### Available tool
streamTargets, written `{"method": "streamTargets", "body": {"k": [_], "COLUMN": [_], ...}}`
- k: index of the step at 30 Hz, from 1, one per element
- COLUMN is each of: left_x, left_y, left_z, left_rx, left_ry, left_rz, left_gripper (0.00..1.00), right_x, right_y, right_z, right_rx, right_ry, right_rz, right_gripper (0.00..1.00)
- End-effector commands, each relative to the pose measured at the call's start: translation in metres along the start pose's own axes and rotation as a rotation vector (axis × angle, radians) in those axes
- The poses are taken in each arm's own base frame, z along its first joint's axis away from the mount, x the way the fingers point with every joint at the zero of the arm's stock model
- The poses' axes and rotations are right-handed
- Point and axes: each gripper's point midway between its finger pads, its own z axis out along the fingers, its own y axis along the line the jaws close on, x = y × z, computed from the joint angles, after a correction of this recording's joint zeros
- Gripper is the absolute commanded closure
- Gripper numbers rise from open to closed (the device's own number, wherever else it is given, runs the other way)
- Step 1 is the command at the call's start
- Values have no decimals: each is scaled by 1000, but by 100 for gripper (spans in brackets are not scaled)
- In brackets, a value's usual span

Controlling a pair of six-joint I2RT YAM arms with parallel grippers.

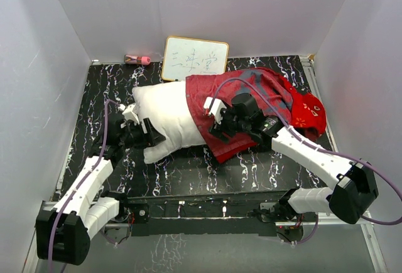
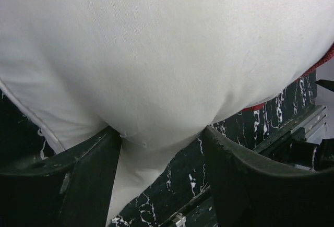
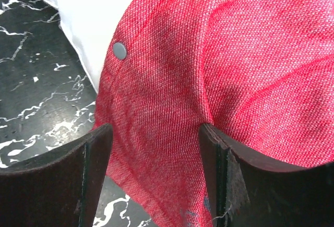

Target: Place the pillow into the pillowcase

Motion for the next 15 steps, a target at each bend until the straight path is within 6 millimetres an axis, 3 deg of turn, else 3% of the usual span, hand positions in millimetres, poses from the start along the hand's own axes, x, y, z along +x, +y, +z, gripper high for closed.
{"method": "streamTargets", "body": {"k": [1,4,6,8,10,11,12,15], "left_x": [8,9,9,6,3,1,0,-5], "left_y": [-27,-42,-55,-68,-82,-88,-93,-106], "left_z": [7,8,4,-2,-10,-15,-20,-35], "left_rx": [180,274,335,378,418,434,449,479], "left_ry": [50,70,80,75,67,63,58,39], "left_rz": [-32,-65,-77,-65,-43,-37,-29,-14], "left_gripper": [51,78,88,93,95,96,97,99], "right_x": [-1,8,6,2,-5,-10,-20,-70], "right_y": [-4,-19,-25,-25,-25,-24,-21,4], "right_z": [15,27,33,38,40,39,36,11], "right_rx": [56,139,162,152,138,122,96,-84], "right_ry": [-15,11,7,-3,-15,-26,-47,-171], "right_rz": [-82,-64,-66,-65,-60,-56,-50,-49], "right_gripper": [32,32,36,51,76,88,92,92]}}
